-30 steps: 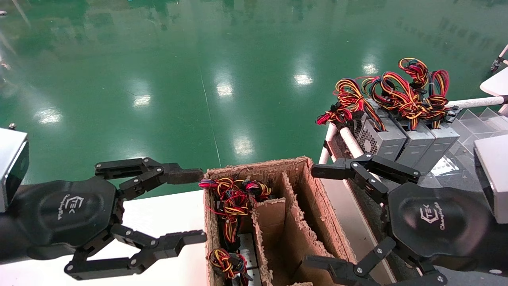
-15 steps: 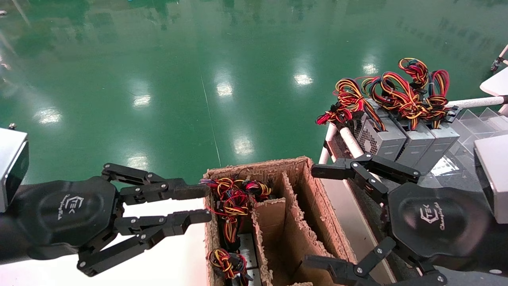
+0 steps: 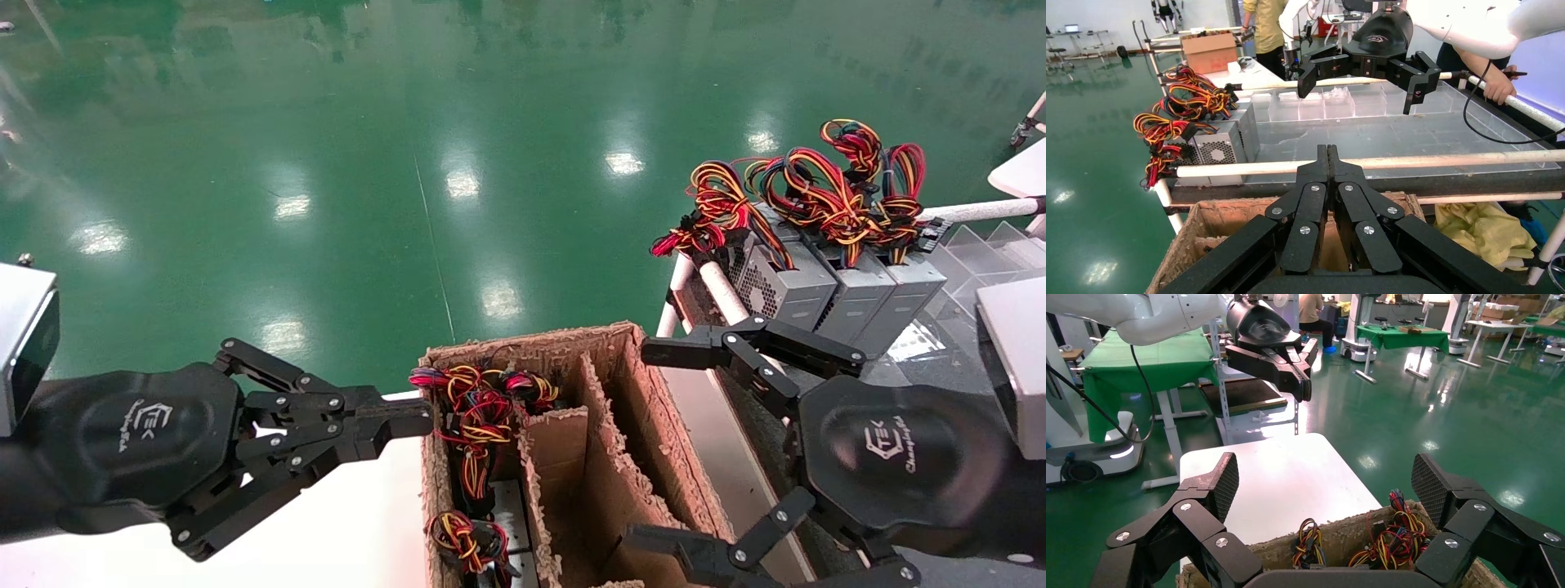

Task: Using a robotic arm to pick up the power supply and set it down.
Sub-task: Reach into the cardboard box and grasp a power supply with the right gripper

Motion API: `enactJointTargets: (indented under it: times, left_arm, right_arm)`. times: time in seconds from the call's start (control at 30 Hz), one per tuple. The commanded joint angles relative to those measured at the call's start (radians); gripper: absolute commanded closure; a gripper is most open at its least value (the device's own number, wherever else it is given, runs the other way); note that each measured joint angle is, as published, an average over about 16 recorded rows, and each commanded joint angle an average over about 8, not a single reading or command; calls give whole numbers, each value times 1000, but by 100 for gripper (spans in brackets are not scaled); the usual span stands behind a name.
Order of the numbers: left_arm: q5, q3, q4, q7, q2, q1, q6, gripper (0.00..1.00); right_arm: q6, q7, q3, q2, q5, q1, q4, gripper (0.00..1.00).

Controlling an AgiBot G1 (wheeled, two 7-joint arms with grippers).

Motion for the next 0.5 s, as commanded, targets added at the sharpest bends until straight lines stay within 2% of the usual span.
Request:
enactJointTargets:
  times: [0.03,0.13,0.17,0.5]
  left_arm:
    - [0,0,0,0,0,0,0,47]
    - [0,0,0,0,0,0,0,10]
    - [0,0,0,0,0,0,0,1]
    - [0,0,0,0,0,0,0,0]
  right_arm:
    - [0,0,0,0,0,0,0,0]
    - [0,0,0,0,0,0,0,0]
    - [0,0,0,0,0,0,0,0]
    - [6,7,-7,0,-10,-5,-10,0]
